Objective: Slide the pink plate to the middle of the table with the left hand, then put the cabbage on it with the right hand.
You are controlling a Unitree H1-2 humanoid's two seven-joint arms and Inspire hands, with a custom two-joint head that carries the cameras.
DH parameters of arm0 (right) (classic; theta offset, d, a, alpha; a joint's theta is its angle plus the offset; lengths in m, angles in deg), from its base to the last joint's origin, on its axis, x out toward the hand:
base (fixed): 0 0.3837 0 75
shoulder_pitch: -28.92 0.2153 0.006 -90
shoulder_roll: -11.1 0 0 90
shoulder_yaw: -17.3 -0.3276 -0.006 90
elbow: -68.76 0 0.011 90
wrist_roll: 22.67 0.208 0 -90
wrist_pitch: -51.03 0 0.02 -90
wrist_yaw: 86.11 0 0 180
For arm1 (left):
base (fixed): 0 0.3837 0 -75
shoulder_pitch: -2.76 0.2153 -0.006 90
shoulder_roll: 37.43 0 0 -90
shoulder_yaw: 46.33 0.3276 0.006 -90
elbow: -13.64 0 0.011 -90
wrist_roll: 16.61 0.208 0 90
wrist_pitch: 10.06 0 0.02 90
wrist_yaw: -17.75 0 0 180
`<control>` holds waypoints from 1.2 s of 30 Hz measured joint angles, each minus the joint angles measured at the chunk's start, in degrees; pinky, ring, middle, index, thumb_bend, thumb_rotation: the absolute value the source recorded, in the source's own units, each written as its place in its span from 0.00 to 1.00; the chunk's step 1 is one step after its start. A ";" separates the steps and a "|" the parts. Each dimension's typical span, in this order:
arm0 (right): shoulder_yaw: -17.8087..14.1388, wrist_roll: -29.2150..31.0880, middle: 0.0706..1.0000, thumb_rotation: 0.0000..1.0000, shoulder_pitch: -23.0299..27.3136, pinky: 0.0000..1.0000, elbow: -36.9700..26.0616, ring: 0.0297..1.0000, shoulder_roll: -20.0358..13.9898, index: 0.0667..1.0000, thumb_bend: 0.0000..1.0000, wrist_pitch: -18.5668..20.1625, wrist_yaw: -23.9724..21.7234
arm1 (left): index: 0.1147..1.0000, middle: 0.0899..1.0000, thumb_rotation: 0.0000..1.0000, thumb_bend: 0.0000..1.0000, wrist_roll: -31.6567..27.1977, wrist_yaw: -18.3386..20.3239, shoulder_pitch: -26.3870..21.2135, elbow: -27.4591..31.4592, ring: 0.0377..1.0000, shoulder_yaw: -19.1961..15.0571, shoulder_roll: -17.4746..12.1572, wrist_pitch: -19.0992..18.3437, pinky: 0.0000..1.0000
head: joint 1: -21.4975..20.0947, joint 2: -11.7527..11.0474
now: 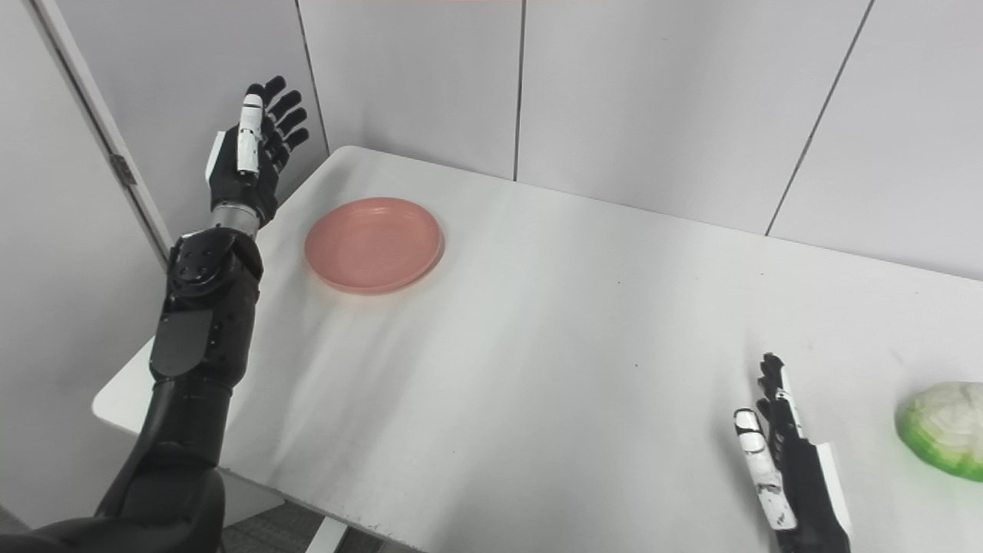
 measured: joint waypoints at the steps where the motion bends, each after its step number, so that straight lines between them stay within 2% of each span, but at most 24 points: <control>1: 0.01 0.00 1.00 1.00 0.00 0.98 0.01 1.00 0.00 1.00 0.23 0.00 0.00 | 0.88 0.89 1.00 0.42 -0.24 0.05 0.00 -0.58 0.90 -0.20 -0.19 0.04 0.91 | 0.00 0.00; 7: -0.01 0.00 1.00 1.00 -0.05 0.98 -0.01 1.00 0.00 1.00 0.22 0.00 0.01 | 0.88 0.90 1.00 0.42 -1.25 0.35 0.05 -2.53 0.90 -0.52 -0.61 0.81 0.92 | 0.09 0.00; 32: 0.03 -0.46 1.00 1.00 -0.11 0.98 -0.13 0.99 -0.02 1.00 0.24 0.00 0.02 | 0.90 0.90 1.00 0.43 -1.20 0.31 0.01 -19.35 0.90 -0.25 -2.22 4.85 0.92 | -0.35 0.62; 36: 0.02 -0.50 1.00 1.00 -0.16 0.98 -0.16 0.99 -0.03 1.00 0.24 0.00 0.02 | 0.89 0.90 1.00 0.42 -1.18 0.30 0.07 -20.05 0.90 -0.09 -2.22 4.94 0.91 | -0.44 0.62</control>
